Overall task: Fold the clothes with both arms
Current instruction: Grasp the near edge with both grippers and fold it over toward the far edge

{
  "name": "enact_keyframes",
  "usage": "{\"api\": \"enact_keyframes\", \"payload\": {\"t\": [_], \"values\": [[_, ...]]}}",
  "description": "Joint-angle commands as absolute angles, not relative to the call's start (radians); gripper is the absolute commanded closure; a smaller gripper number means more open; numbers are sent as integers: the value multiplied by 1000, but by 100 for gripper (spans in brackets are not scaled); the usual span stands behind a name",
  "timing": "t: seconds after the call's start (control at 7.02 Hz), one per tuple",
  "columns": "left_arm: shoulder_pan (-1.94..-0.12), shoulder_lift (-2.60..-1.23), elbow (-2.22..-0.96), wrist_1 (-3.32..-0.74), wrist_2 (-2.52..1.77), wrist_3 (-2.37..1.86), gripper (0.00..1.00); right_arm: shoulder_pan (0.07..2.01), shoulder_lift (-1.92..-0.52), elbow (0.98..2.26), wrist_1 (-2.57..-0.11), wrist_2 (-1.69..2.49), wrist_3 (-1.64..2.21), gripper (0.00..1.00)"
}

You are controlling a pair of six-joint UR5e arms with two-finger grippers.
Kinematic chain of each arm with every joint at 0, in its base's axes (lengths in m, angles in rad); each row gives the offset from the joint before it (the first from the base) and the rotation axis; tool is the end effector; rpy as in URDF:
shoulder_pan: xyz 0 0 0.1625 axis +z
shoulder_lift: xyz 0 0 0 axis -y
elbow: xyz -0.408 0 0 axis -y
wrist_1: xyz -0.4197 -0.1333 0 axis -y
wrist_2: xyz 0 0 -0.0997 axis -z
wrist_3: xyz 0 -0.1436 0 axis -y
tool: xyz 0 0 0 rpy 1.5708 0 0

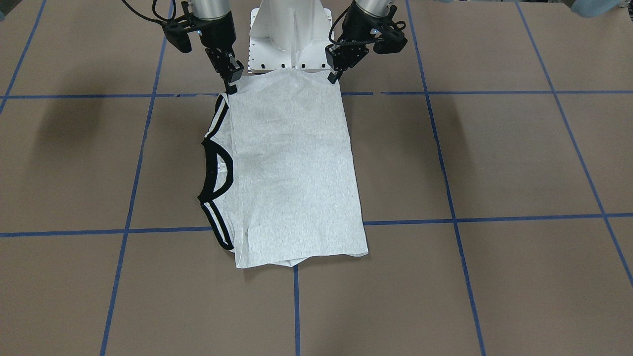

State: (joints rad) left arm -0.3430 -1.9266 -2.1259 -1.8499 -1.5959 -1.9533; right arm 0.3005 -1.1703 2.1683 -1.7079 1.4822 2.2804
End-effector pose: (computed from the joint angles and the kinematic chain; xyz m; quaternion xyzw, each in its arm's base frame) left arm 0.4929 -0.3138 0.1742 -0.0215 0.5602 -0.2873 0.7767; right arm -0.4917 -0.3052 0.2031 -0.0453 -0.4164 0.4555 0.7856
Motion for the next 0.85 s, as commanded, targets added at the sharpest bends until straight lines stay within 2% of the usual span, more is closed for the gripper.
{"api": "enact_keyframes", "payload": {"t": [0.0,0.28,0.43,0.71], "values": [[-521,-1995,-2025,-1851,-1660,-1812,100,484,-1027,1998,-1706,1593,2153,100],[-587,-2064,-1886,-1867,-1666,-1741,100,580,-944,1862,-1701,1667,2035,100],[-604,-2089,-1814,-1917,-1666,-1741,100,603,-883,1765,-1701,1669,2004,100],[-635,-2138,-1627,-2076,-1666,-1740,100,647,-850,1631,-1602,1695,1957,100]]}}
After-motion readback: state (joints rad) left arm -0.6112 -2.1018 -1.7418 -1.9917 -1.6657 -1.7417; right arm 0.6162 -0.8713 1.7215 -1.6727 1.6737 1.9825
